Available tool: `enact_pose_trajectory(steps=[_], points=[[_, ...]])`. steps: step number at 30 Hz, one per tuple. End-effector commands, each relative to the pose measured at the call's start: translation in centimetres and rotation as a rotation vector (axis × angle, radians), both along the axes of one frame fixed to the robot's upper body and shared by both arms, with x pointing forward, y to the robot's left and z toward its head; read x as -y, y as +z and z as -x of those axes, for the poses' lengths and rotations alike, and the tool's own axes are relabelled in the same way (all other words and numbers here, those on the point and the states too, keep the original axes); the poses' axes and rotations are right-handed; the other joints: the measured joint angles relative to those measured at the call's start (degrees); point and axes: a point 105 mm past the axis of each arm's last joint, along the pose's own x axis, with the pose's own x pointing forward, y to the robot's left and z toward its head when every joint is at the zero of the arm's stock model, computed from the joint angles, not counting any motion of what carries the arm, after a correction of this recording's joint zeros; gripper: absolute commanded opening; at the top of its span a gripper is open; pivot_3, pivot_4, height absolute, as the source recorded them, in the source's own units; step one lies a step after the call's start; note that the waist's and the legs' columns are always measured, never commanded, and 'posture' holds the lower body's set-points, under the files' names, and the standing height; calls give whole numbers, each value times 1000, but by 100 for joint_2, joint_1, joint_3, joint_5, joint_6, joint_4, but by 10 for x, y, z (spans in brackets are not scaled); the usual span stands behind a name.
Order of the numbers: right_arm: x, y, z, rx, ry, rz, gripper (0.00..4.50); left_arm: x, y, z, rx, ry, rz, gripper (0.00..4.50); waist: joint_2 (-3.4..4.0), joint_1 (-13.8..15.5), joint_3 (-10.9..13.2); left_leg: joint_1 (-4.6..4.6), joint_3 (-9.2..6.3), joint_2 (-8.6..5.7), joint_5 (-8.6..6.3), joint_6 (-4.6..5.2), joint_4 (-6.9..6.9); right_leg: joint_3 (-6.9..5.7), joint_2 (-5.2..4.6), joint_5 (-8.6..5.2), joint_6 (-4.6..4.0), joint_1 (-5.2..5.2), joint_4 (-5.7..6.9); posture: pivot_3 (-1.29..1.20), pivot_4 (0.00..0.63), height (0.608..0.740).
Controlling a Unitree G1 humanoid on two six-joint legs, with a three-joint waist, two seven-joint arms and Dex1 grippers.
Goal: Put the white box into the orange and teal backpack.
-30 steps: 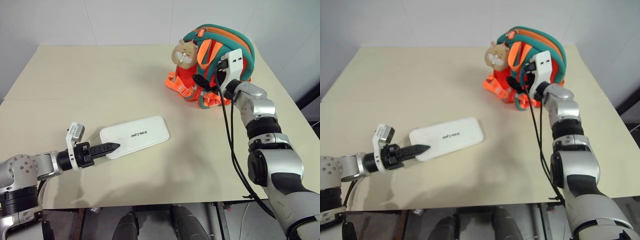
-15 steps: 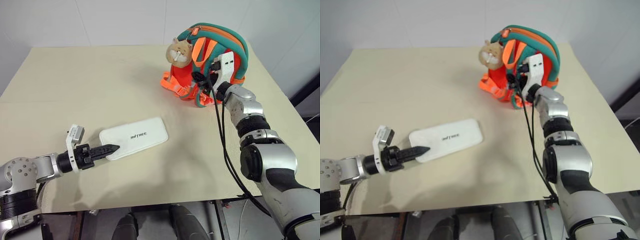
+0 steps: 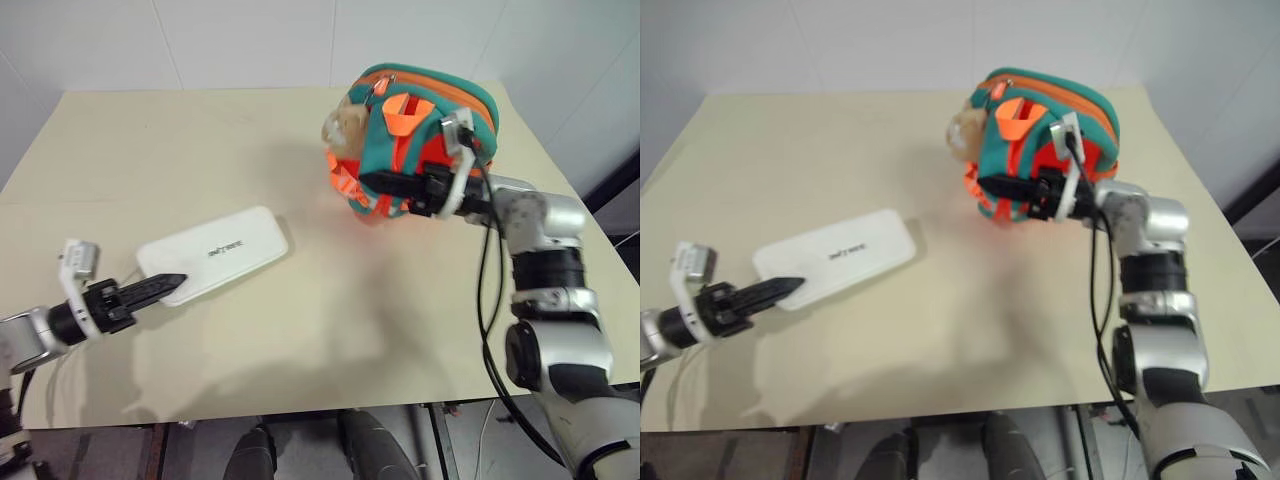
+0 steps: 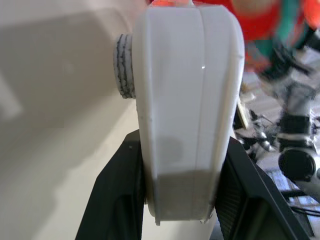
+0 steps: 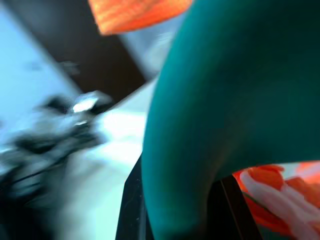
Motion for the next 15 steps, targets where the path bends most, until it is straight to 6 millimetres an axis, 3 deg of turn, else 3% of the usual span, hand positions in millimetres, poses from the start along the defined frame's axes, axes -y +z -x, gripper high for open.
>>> enact_pose_trajectory(steps=[1,6,9,15], points=[[-6,28,48,20,191,-17,16,-18,17,5,94,53,5,1424,1,-9,1,2,0,0,-1,-1,0,-1,0,-4,-4,-1,-4,0,150,740],[-4,30,76,-41,266,3,16,-17,8,9,90,55,15,1424,0,10,1,10,1,1,-1,0,3,-1,4,-7,-10,3,3,0,150,740],[-3,21,87,-96,282,18,16,-7,4,8,96,35,39,1424,-1,80,0,9,3,-2,-1,1,6,0,2,-7,-10,3,1,0,150,740],[-7,-5,77,-151,198,25,16,10,16,9,162,-16,48,1424,-4,174,-1,6,4,0,-2,3,7,-1,4,-7,-9,2,-3,0,150,740]])
